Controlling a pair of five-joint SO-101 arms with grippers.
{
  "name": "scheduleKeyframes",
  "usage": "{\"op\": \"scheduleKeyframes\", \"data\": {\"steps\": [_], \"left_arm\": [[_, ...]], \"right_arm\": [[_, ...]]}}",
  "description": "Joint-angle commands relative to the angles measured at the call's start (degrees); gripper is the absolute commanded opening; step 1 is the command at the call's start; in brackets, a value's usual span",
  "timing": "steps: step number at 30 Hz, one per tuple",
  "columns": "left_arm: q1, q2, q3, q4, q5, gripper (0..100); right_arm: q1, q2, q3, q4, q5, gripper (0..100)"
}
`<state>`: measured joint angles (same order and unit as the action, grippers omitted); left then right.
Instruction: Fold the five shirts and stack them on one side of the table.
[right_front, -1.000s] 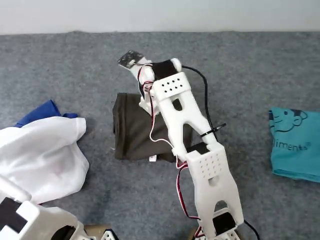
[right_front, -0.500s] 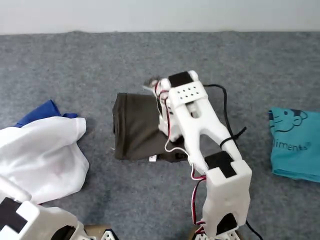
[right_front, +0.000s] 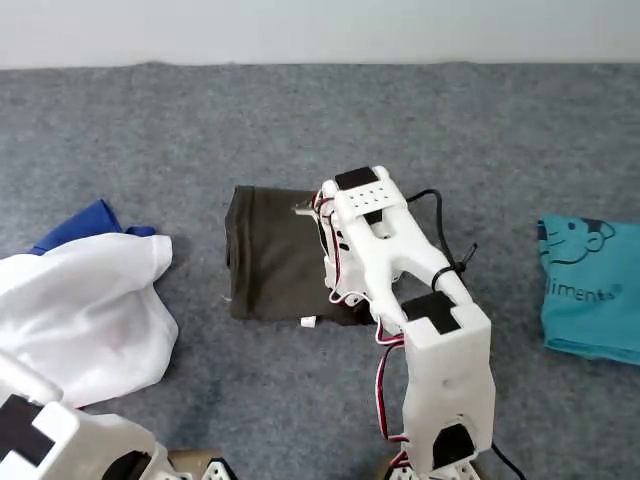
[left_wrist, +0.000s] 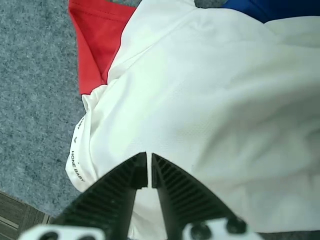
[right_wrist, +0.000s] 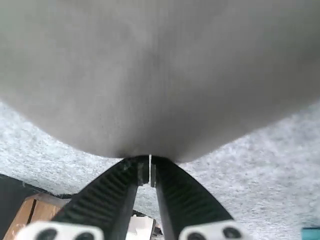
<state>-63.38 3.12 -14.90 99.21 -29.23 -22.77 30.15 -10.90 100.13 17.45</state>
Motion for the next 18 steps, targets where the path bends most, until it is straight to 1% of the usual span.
{"op": "scheduleKeyframes", "data": {"steps": [1, 6, 8, 10, 14, 16, 18], "left_arm": [[0.18, -0.44, -0.22, 0.79, 0.09, 4], [0.35, -0.44, -0.22, 0.79, 0.09, 4], [0.35, -0.44, -0.22, 0.79, 0.09, 4], [0.35, -0.44, -0.22, 0.79, 0.09, 4], [0.35, -0.44, -0.22, 0.79, 0.09, 4], [0.44, -0.44, -0.22, 0.79, 0.09, 4], [0.44, -0.44, -0.22, 0.79, 0.09, 4]], "right_arm": [[0.66, -7.60, -7.21, 2.51, -0.44, 0.9], [0.75, -11.12, -9.76, 2.51, -0.70, 1.1], [1.19, -11.03, -9.41, 2.68, -3.52, 1.8], [1.01, -11.30, -8.53, 2.77, -6.95, 7.5], [0.13, -11.30, -7.82, 2.77, -13.71, 26.0], [-0.22, -10.95, -7.82, 2.68, -15.82, 30.3], [-1.10, -10.15, -7.91, 2.51, -15.82, 31.6]]}}
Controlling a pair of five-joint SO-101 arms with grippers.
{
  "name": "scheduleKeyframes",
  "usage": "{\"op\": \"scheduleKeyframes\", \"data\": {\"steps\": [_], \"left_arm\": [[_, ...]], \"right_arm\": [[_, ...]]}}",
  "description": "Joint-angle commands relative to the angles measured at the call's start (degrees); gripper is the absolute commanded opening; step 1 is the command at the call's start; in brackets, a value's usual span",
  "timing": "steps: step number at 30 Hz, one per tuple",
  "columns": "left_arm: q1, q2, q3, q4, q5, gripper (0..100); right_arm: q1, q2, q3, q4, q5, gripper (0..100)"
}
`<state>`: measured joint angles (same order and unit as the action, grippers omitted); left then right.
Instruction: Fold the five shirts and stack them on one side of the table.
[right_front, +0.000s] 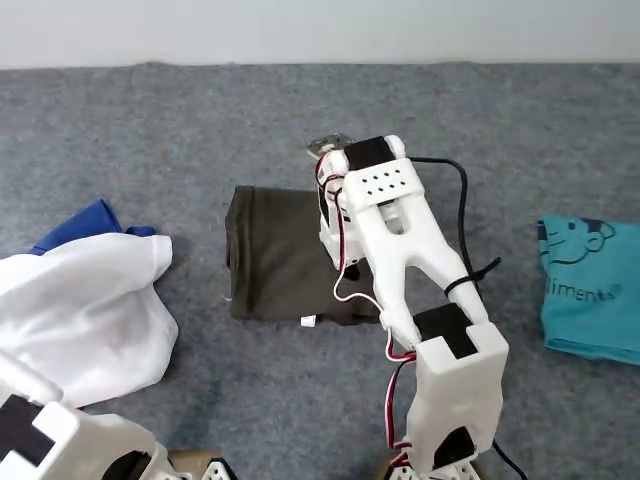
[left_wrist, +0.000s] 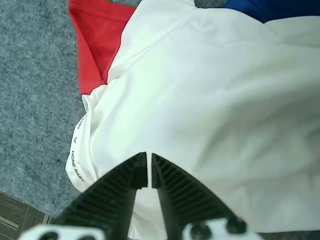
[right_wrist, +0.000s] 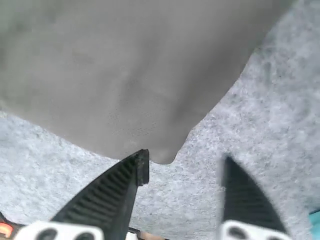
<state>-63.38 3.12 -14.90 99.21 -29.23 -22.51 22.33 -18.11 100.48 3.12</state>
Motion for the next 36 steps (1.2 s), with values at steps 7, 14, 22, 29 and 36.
{"op": "scheduleKeyframes", "data": {"steps": [7, 14, 22, 29, 36], "left_arm": [[0.35, -0.35, -0.22, 0.79, 0.09, 4], [0.35, -0.35, -0.22, 0.70, 0.18, 4], [0.35, -0.35, -0.22, -0.53, 0.18, 4], [0.35, -0.35, -0.22, -0.53, 0.18, 4], [0.53, -0.35, -0.13, -0.53, 0.26, 4]], "right_arm": [[-3.30, 6.55, -1.05, 1.01, -2.02, 31.6], [-4.00, 15.16, -1.05, -4.62, -1.58, 31.3], [-6.90, 22.11, -1.05, -4.09, 0.53, 21.5], [-3.03, 18.15, -1.05, -1.98, 5.27, 2.0], [1.01, 13.58, -0.70, 2.15, 11.52, 1.0]]}}
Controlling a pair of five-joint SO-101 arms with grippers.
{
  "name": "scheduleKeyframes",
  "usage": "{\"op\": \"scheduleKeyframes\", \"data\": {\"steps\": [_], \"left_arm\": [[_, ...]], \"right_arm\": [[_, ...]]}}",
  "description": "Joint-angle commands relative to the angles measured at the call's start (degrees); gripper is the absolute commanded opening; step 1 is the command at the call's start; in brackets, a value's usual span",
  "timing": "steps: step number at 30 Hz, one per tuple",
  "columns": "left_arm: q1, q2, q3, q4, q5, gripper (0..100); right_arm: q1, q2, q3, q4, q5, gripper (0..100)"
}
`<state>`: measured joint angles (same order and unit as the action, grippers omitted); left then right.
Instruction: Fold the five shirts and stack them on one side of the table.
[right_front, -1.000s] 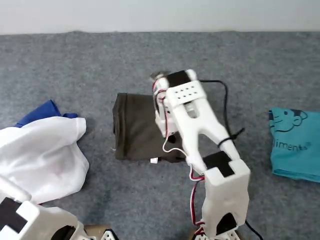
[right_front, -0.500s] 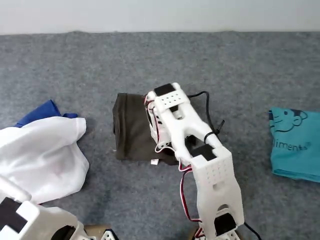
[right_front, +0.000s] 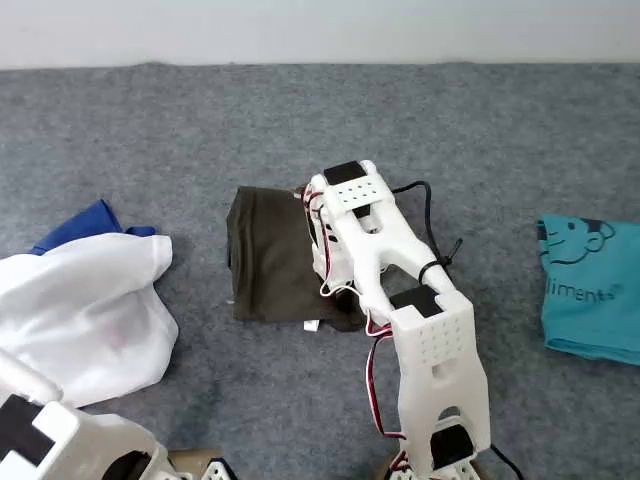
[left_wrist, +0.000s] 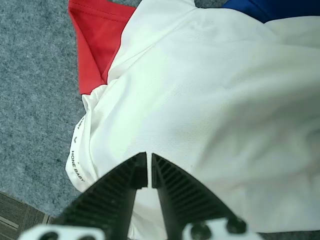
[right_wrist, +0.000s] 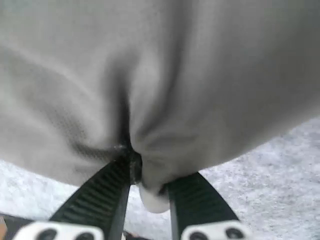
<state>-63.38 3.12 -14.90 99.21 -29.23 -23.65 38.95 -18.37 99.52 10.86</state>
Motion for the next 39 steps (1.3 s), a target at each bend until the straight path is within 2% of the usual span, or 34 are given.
{"op": "scheduleKeyframes", "data": {"steps": [1, 4, 10, 14, 19, 23, 30, 33, 36, 39], "left_arm": [[0.53, -0.35, -0.13, -0.53, 0.26, 4], [0.53, -0.26, -0.13, -0.53, 0.26, 4], [0.53, -0.35, 3.03, -2.55, 0.18, 4], [0.53, -0.35, 6.55, -4.48, 0.09, 4], [0.53, -0.97, 7.08, -4.66, 0.09, 4], [0.18, -1.05, 6.90, -4.48, 0.09, 4], [-1.93, -1.05, 4.53, -2.90, -0.09, 4], [-2.46, -1.05, 2.24, -2.81, -2.29, 4], [-2.37, -1.05, 1.10, -1.76, -3.34, 4], [-2.20, -1.05, 0.92, -0.88, -3.34, 4]], "right_arm": [[3.12, -3.82, -0.09, 3.38, 5.54, 1.0], [8.13, -7.34, 3.34, 3.30, 13.71, 1.0], [21.14, -9.54, 5.36, 2.77, 37.19, 1.0], [26.42, -9.45, 2.37, -1.01, 53.19, 1.0], [26.68, -9.45, -4.04, -13.41, 60.75, 0.9], [24.04, -7.16, -4.84, -22.20, 61.45, 0.9], [21.32, -6.73, -4.84, -22.46, 59.34, 2.8], [22.29, -9.27, -5.98, -22.81, 50.99, 11.6], [22.99, -11.91, -8.09, -22.37, 38.33, 20.7], [22.55, -14.73, -8.18, -21.05, 25.58, 23.2]]}}
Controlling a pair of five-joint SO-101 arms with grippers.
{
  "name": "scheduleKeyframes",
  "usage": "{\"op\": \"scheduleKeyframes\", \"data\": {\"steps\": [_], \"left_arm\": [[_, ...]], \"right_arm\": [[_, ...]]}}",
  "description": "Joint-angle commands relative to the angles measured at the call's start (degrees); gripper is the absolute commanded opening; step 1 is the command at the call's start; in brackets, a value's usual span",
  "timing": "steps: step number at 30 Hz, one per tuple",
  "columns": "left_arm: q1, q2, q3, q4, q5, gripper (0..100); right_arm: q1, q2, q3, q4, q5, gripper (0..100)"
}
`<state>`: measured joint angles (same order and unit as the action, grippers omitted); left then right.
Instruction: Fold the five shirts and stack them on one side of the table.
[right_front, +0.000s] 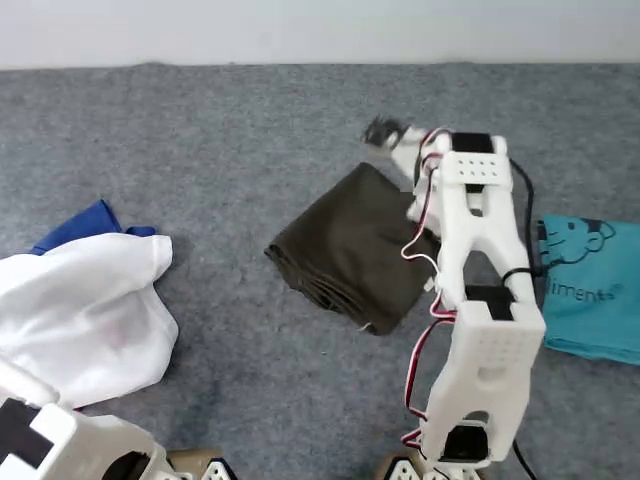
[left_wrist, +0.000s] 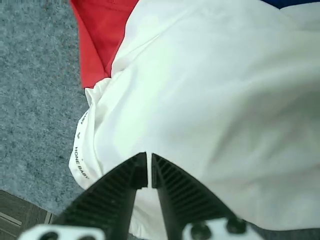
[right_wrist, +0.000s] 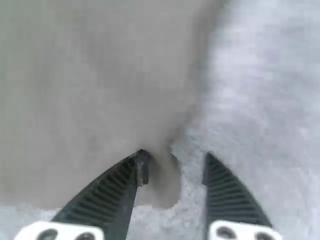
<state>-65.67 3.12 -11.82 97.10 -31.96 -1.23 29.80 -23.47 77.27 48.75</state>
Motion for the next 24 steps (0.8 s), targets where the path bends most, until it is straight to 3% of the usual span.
{"op": "scheduleKeyframes", "data": {"steps": [1, 4, 10, 18, 24], "left_arm": [[0.09, -1.05, -2.15, 1.23, -0.62, 4], [0.00, -1.05, -2.15, 1.23, -0.62, 4], [0.00, -1.05, -2.15, 0.97, -0.62, 4], [-0.09, -1.05, -2.24, 1.05, -1.32, 4], [-0.18, -1.05, -2.95, 1.14, -3.69, 4]], "right_arm": [[-0.22, -6.29, -3.08, 2.51, -15.91, 23.3], [-2.15, -8.22, -3.16, 6.99, -28.84, 23.3], [-7.43, -10.33, -3.16, 13.14, -61.80, 23.9], [-12.44, -10.15, -2.81, 16.13, -84.84, 49.6], [-10.95, -4.00, -2.64, 9.27, -94.33, 48.7]]}}
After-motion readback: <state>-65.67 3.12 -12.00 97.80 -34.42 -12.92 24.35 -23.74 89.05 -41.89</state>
